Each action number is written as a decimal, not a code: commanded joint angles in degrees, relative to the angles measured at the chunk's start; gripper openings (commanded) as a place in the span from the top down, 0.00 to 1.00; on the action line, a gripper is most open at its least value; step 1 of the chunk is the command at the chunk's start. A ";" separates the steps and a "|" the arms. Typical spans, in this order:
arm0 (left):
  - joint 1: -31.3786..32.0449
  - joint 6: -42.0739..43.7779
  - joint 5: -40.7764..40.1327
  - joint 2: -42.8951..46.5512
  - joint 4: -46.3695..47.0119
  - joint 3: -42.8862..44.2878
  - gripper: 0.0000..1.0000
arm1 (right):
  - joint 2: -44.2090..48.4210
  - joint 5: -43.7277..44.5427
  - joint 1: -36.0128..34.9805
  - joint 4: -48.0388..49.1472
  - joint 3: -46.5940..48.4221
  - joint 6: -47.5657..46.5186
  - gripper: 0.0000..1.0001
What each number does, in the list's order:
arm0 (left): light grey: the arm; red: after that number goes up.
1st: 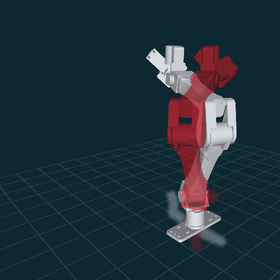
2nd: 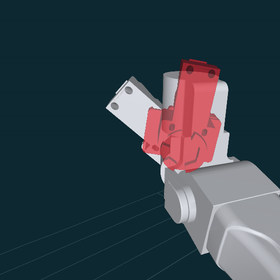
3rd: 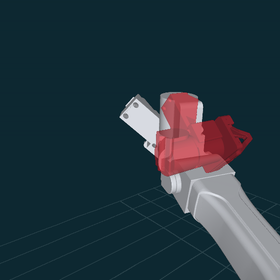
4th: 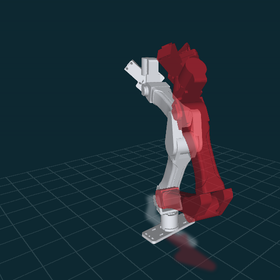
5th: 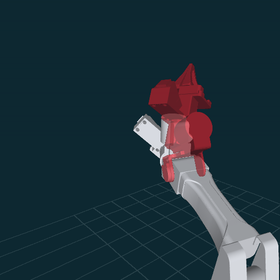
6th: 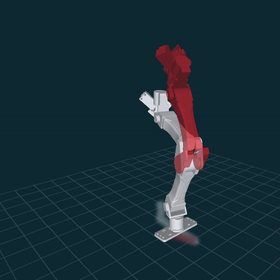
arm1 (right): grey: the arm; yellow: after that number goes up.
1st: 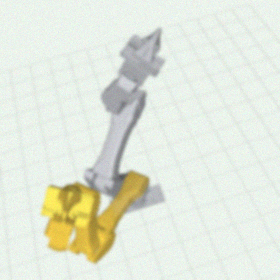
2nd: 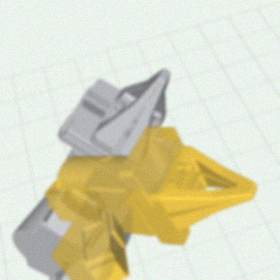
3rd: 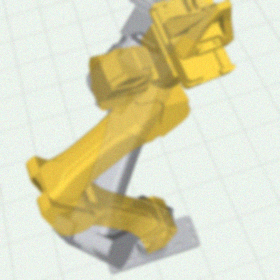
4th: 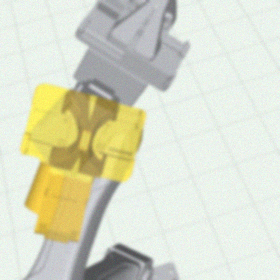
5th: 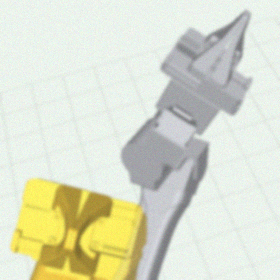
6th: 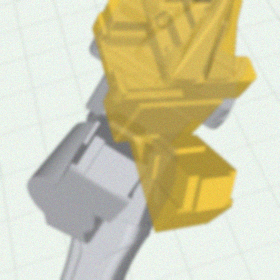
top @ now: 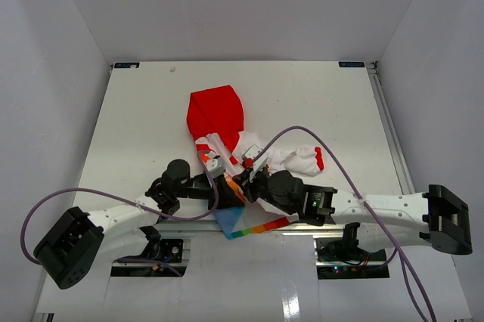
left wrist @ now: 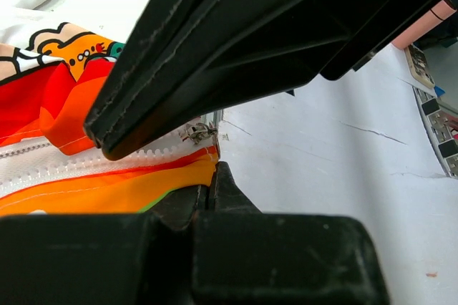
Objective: Zip up the jacket
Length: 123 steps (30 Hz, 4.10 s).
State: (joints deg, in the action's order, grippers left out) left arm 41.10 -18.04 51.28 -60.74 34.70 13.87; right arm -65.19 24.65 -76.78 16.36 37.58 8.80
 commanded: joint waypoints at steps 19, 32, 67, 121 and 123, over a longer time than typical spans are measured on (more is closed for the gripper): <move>0.29 -3.64 0.67 2.27 2.22 1.05 1.00 | 11.79 2.18 1.70 -6.51 -1.59 -7.83 0.61; 0.29 -10.52 0.49 2.03 3.67 2.43 1.00 | 12.10 13.76 -3.99 -15.82 6.84 -22.33 0.42; 0.29 -18.43 2.37 -0.28 12.03 -0.22 1.00 | 12.14 27.76 -26.32 7.01 -14.99 -43.62 0.42; 0.29 -18.44 3.03 -0.96 11.27 0.02 1.00 | 4.36 34.68 -26.93 25.57 -16.33 -55.63 0.71; 0.29 -18.49 2.98 -0.93 11.27 -0.01 1.00 | 4.28 34.68 -26.93 25.57 -16.40 -55.53 0.70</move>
State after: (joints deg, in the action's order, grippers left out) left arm 41.10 -37.04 53.11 -61.89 45.06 13.65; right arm -61.21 57.93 -103.37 37.89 21.54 -46.96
